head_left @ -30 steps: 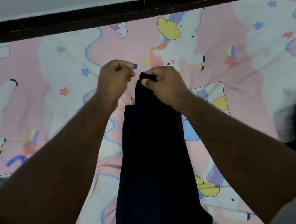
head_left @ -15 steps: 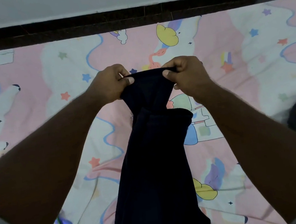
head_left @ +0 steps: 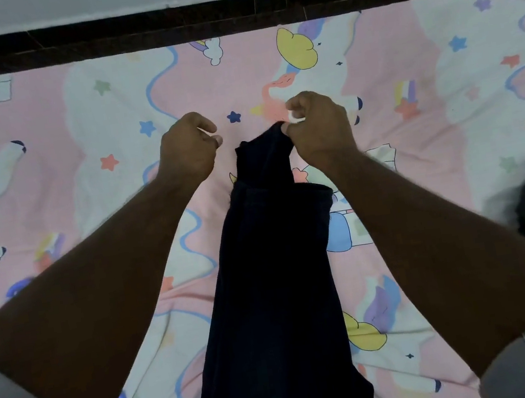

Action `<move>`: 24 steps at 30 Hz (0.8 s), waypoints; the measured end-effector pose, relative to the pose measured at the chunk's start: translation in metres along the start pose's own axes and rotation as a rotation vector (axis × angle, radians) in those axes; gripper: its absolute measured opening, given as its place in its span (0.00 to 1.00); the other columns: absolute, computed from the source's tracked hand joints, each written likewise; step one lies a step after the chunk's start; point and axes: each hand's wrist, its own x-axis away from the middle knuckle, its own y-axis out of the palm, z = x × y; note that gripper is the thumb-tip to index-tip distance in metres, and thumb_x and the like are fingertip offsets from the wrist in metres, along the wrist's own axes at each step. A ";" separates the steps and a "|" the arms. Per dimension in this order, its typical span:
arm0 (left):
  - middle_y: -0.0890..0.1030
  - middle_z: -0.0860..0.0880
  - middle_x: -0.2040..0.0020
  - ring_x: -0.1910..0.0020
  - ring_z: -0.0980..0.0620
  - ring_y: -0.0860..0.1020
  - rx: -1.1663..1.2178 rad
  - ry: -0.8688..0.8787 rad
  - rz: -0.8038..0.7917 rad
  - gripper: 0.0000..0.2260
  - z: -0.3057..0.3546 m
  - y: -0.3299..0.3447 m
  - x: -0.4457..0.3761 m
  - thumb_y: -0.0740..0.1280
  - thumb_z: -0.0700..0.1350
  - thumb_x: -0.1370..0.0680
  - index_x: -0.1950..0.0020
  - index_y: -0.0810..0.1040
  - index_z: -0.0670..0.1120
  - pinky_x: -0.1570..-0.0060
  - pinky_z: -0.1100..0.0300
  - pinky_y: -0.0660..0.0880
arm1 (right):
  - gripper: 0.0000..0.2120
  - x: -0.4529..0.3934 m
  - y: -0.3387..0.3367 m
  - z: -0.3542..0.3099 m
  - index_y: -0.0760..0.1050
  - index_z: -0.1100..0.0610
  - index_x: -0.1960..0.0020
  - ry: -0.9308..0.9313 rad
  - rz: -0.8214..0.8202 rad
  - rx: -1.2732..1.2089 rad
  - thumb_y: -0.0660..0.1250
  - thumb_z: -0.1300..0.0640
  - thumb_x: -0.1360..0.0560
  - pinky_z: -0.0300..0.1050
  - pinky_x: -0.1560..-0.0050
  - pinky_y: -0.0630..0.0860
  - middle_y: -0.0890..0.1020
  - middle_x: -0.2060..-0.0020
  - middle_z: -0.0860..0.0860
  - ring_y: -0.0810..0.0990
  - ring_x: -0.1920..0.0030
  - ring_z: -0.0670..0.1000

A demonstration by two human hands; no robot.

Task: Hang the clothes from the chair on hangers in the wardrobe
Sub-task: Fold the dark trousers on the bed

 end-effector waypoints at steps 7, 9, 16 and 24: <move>0.83 0.51 0.53 0.49 0.50 0.80 -0.027 -0.004 -0.196 0.09 -0.007 0.019 0.024 0.69 0.51 0.21 0.48 0.82 0.47 0.51 0.61 0.70 | 0.16 0.013 -0.002 0.038 0.78 0.56 0.36 0.182 -0.134 0.215 0.68 0.55 0.24 0.43 0.36 0.70 0.79 0.36 0.51 0.77 0.37 0.54; 0.83 0.51 0.52 0.48 0.49 0.80 -0.031 0.026 -0.208 0.10 -0.003 0.033 0.030 0.69 0.52 0.21 0.47 0.82 0.47 0.49 0.60 0.70 | 0.18 0.025 0.004 0.046 0.78 0.59 0.37 0.267 -0.226 0.139 0.69 0.52 0.23 0.49 0.36 0.74 0.80 0.39 0.56 0.79 0.40 0.56; 0.82 0.47 0.43 0.44 0.46 0.79 -0.093 0.061 -0.120 0.17 0.013 0.067 0.022 0.71 0.52 0.22 0.38 0.78 0.45 0.42 0.53 0.76 | 0.09 0.032 0.020 0.044 0.82 0.57 0.48 0.266 -0.116 -0.102 0.71 0.53 0.24 0.53 0.43 0.80 0.84 0.53 0.51 0.82 0.51 0.53; 0.73 0.43 0.37 0.39 0.42 0.74 -0.227 0.106 -0.023 0.28 0.035 0.100 0.006 0.74 0.56 0.26 0.33 0.69 0.44 0.43 0.46 0.76 | 0.13 0.008 0.014 0.051 0.81 0.59 0.38 0.269 -0.107 -0.189 0.68 0.60 0.22 0.53 0.40 0.79 0.84 0.45 0.54 0.82 0.46 0.53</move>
